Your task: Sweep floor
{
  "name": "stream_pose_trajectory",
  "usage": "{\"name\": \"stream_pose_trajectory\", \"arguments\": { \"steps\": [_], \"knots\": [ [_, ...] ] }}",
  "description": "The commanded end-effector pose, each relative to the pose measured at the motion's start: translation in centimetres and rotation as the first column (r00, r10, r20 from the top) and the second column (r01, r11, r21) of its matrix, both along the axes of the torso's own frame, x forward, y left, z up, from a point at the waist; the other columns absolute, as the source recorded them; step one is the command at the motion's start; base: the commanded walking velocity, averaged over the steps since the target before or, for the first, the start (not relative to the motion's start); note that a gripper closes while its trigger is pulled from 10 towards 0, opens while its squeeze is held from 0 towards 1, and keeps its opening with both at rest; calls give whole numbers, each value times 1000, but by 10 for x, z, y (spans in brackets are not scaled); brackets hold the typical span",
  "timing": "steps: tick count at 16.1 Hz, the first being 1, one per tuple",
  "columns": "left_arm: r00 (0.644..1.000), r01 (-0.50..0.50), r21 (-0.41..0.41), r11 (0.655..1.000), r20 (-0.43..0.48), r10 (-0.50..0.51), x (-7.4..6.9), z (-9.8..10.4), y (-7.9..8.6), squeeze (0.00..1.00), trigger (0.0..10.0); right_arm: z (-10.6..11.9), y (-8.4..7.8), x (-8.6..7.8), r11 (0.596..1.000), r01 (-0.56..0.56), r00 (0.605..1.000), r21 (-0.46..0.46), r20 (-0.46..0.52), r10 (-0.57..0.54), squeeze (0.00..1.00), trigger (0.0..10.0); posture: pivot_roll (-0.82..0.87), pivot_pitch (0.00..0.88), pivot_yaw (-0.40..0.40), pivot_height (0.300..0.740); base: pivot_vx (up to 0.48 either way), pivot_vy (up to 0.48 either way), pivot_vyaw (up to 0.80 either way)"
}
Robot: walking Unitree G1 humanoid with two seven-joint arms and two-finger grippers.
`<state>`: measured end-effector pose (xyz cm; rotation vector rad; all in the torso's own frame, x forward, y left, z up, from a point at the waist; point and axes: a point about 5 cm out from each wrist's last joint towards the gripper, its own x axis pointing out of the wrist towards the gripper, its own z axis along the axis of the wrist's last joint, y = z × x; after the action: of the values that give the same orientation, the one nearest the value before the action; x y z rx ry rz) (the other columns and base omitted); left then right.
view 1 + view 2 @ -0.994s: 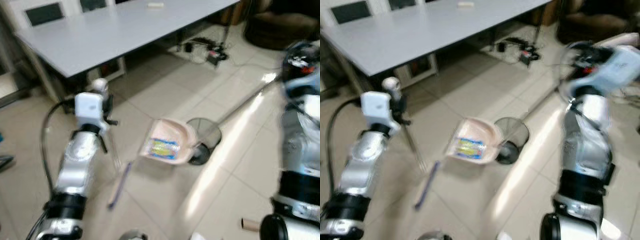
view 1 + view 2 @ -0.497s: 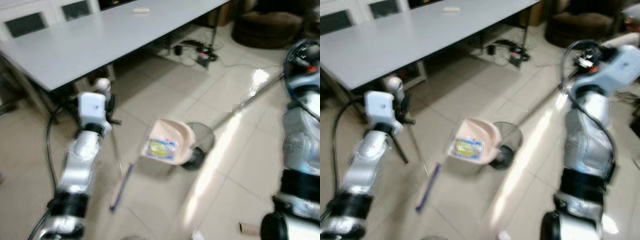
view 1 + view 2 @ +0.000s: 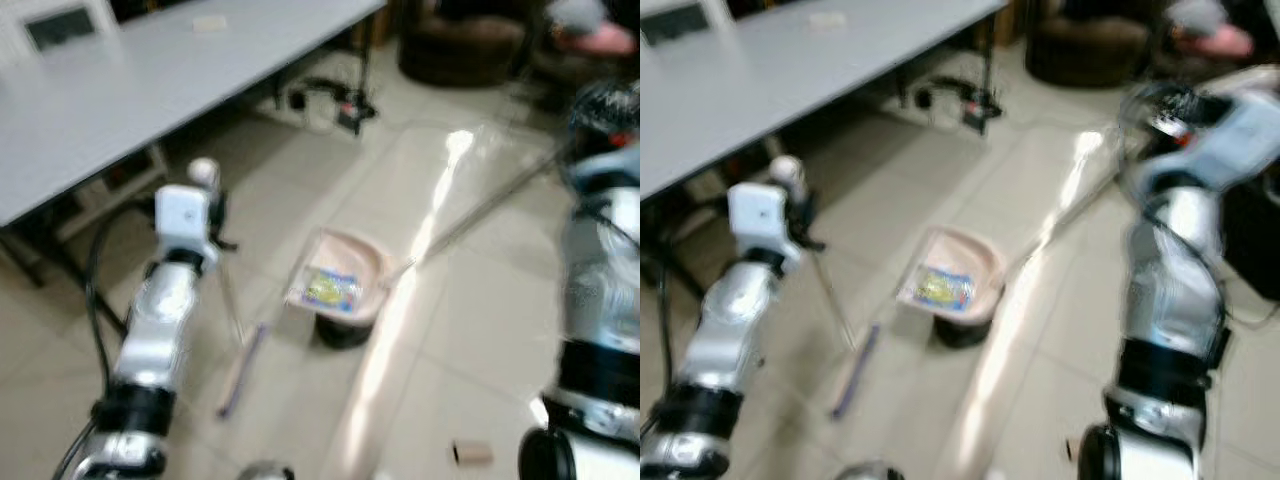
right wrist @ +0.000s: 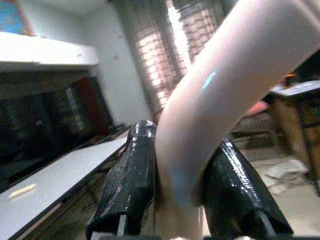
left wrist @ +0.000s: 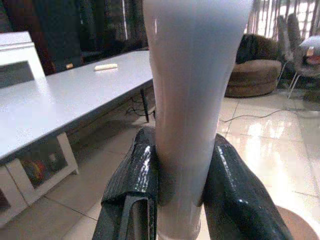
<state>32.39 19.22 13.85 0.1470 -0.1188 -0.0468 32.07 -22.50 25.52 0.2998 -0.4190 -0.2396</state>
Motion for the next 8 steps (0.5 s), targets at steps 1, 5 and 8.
{"name": "stream_pose_trajectory", "arguments": {
  "steps": [1,5,8],
  "knots": [
    [999,13,17,1000,53,-14,3,12,-4,0,10000,13,-5,-5,1000,15,998,16,67,-16,0,10000,-19,29,46,740,390,0,0],
    [999,15,17,1000,47,-16,3,11,-3,0,10000,13,-7,-5,999,23,998,22,63,-24,0,10000,-22,33,49,740,390,0,0],
    [999,20,24,1000,40,-21,2,9,-3,0,10000,11,-6,-6,1000,15,998,25,57,-16,0,10000,-22,28,51,740,390,0,-721]
  ]
}}
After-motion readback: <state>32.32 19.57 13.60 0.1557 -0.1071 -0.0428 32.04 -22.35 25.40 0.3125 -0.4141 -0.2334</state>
